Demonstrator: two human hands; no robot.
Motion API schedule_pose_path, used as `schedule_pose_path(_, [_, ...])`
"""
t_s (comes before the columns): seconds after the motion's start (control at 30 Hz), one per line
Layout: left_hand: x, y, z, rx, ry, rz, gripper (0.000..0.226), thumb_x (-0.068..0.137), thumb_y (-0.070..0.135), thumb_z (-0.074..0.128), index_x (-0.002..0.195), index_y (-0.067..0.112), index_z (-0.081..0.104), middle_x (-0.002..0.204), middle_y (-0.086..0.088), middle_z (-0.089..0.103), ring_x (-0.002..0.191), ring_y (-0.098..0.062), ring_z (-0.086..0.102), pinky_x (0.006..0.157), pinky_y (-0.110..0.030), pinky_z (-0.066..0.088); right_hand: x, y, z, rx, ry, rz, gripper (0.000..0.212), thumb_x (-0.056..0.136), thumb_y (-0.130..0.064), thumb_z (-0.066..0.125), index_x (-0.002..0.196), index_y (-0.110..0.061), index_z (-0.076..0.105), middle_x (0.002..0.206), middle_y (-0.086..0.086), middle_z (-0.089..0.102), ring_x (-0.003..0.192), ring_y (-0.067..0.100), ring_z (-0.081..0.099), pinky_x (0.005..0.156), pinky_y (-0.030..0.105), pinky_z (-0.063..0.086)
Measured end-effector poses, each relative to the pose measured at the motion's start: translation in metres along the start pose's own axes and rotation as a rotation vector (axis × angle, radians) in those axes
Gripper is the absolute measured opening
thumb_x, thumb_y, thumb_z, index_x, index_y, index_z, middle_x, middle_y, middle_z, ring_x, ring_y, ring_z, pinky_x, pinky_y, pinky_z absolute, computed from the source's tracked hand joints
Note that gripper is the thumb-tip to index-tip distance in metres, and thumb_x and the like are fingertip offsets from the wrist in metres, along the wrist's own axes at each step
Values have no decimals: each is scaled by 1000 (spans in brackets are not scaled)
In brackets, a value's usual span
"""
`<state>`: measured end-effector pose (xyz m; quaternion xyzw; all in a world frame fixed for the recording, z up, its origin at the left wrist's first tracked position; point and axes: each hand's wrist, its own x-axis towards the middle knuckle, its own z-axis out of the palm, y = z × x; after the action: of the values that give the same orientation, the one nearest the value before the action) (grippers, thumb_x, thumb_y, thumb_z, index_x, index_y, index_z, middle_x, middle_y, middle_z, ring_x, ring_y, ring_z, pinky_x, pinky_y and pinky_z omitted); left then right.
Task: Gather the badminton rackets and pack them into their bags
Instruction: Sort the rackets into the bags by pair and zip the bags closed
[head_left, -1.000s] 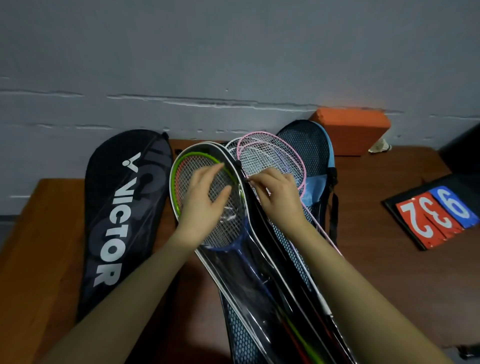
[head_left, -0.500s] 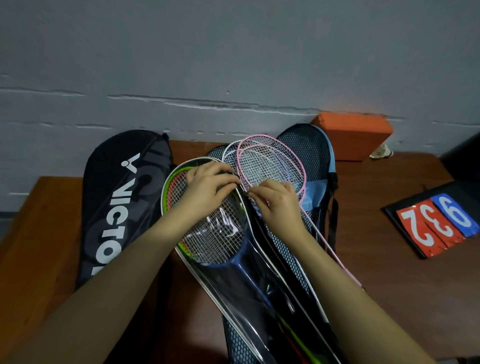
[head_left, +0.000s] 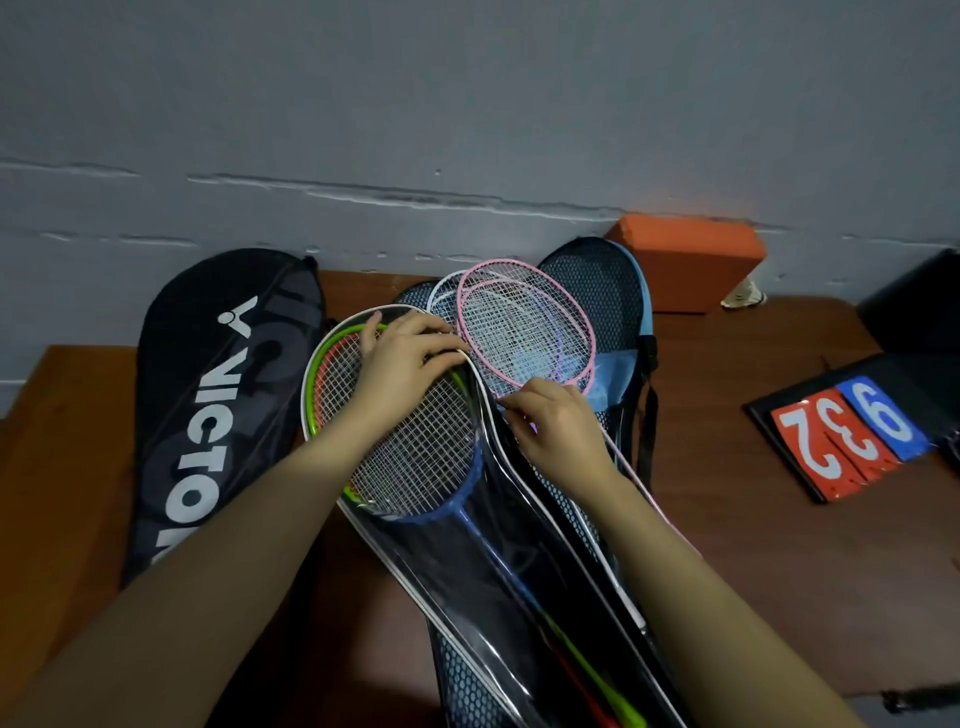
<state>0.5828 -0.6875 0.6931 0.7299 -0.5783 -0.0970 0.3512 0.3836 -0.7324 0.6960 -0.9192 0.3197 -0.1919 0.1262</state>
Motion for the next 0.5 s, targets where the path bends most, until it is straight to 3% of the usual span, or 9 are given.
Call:
schedule_pose_path(0.17, [5,9,14,-8,4,-5,20,88,36,56,99,28,70,116,9,59,120,-14,46,111,-44,0,-9,10,-3,-32,-41,42,12,79,-13,58,85,-11,69,73,3,60,71,27,59,64,33,37])
schedule_pose_path(0.4, [6,15,24,-59,35,-38,18,88,31,57,100,25,70,122,7,59,130,-19,38,114,-49,-3,-37,26,-6,10,35,47,14,85,-18,53,79,-11,64,74,0,59,73,22,55,64,27,29])
schedule_pose_path(0.5, [6,11,23,-42,73,-93,20,89,29,56,104,24,68,127,4,56,131,-20,38,114,-50,0,-71,36,-1,86,19,77,17,86,-20,50,81,-12,65,77,-1,59,75,21,57,65,35,42])
